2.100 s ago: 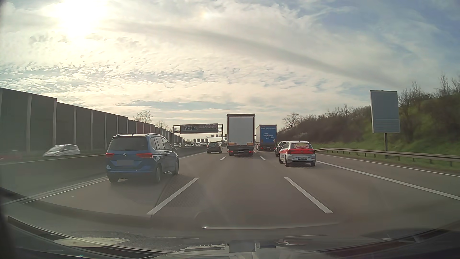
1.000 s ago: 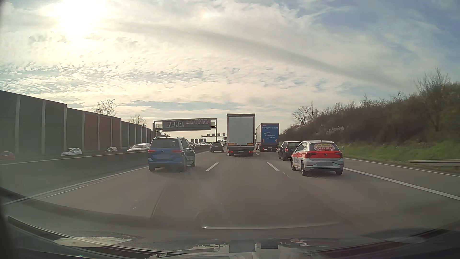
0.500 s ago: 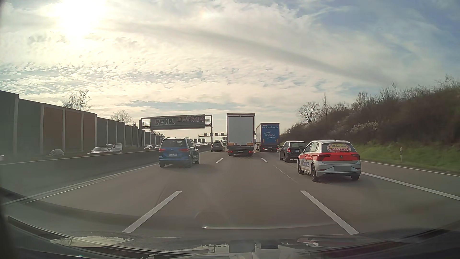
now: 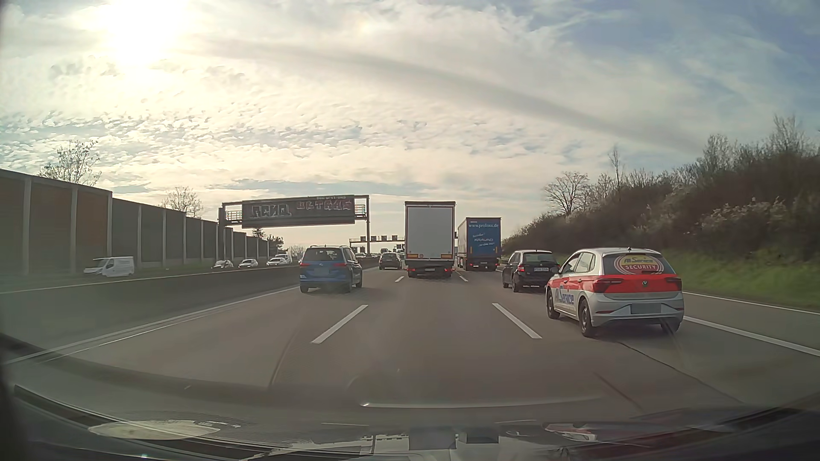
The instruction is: Follow the waypoints while adhering to traffic rules and regulations
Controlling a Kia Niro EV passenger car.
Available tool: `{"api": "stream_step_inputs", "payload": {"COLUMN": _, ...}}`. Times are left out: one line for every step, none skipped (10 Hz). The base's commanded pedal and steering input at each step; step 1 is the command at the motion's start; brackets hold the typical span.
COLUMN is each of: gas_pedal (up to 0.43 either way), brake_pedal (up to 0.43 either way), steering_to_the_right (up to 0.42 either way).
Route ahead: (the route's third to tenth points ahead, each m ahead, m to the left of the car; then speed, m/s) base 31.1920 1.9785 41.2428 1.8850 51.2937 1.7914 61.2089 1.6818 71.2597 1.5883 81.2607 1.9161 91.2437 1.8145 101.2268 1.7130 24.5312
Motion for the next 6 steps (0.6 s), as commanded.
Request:
{"api": "stream_step_inputs", "payload": {"gas_pedal": 0.15, "brake_pedal": 0.0, "steering_to_the_right": -0.003}}
{"api": "stream_step_inputs", "payload": {"gas_pedal": 0.15, "brake_pedal": 0.0, "steering_to_the_right": -0.003}}
{"api": "stream_step_inputs", "payload": {"gas_pedal": 0.15, "brake_pedal": 0.0, "steering_to_the_right": -0.003}}
{"api": "stream_step_inputs", "payload": {"gas_pedal": 0.15, "brake_pedal": 0.0, "steering_to_the_right": -0.003}}
{"api": "stream_step_inputs", "payload": {"gas_pedal": 0.15, "brake_pedal": 0.0, "steering_to_the_right": -0.003}}
{"api": "stream_step_inputs", "payload": {"gas_pedal": 0.15, "brake_pedal": 0.0, "steering_to_the_right": -0.003}}
